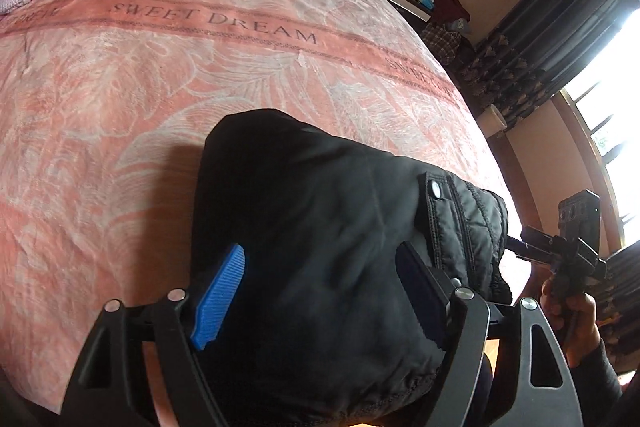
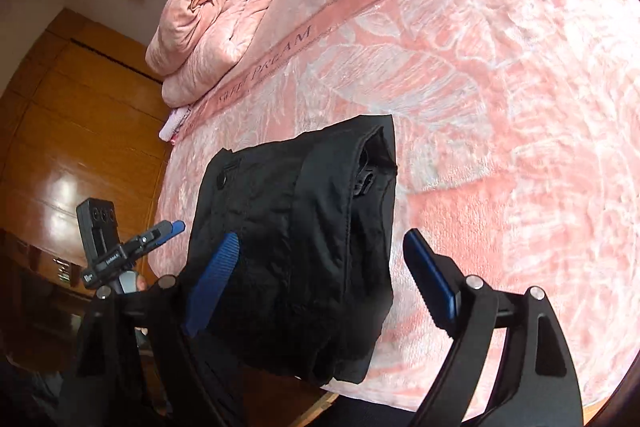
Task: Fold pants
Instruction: 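Lower the folded pants onto the bedspread and open both tools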
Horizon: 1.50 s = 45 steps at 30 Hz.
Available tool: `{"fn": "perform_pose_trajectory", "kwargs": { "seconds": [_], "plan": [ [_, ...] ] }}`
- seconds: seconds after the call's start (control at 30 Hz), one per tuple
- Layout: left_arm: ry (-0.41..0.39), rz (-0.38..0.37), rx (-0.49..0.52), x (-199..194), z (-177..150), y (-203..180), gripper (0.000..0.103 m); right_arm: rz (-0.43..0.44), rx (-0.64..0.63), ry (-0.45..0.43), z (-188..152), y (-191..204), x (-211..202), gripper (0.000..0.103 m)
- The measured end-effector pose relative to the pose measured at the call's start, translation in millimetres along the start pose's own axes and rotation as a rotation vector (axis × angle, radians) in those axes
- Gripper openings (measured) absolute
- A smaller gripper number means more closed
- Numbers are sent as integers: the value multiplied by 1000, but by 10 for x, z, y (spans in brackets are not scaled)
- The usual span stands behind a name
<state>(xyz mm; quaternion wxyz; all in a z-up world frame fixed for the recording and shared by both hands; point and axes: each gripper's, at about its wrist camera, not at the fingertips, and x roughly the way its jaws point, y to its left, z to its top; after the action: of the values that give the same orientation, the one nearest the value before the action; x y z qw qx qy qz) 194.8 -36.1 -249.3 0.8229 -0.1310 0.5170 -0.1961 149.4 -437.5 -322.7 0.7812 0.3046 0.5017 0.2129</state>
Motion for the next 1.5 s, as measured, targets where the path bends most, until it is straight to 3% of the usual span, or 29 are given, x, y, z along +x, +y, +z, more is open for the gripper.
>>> {"fn": "perform_pose_trajectory", "kwargs": {
  "seconds": [0.07,0.17,0.23,0.3,0.43,0.6,0.77,0.87,0.93,1.0,1.13,1.33,1.37,1.4,1.5],
  "plan": [
    [4,20,1,-11,1,46,79,65,64,12,88,-122,126,86],
    [-25,67,43,-82,-32,8,79,88,86,49,162,-190,279,82],
    [-65,100,83,-172,-48,-62,79,119,68,70,174,-165,352,49],
    [-99,115,110,-247,-49,-122,79,115,23,70,230,-67,357,28],
    [-146,158,147,-374,-12,-210,79,74,-69,37,359,182,299,15],
    [-176,207,168,-459,86,-230,79,73,-121,3,577,346,314,13],
    [-162,216,159,-399,128,-152,79,66,-36,44,564,6,515,14],
    [-116,209,153,-252,97,-92,79,46,-17,37,495,-81,529,29],
    [-74,180,139,-142,39,-54,79,51,1,35,462,-71,461,48],
    [-91,140,142,-174,-26,-71,79,22,-11,-10,397,-14,261,53],
    [-148,92,166,-315,-117,-144,87,-86,-86,-81,165,173,-146,52],
    [-46,99,162,-21,-213,-143,88,-175,-94,-9,-287,222,-29,52],
    [-29,103,161,47,-233,-133,88,-186,-89,-13,-343,192,-15,49],
    [-13,110,159,115,-254,-118,88,-211,-95,-14,-380,163,6,37],
    [7,136,165,262,-311,-92,92,-264,-95,2,-489,37,76,32]
  ]
}}
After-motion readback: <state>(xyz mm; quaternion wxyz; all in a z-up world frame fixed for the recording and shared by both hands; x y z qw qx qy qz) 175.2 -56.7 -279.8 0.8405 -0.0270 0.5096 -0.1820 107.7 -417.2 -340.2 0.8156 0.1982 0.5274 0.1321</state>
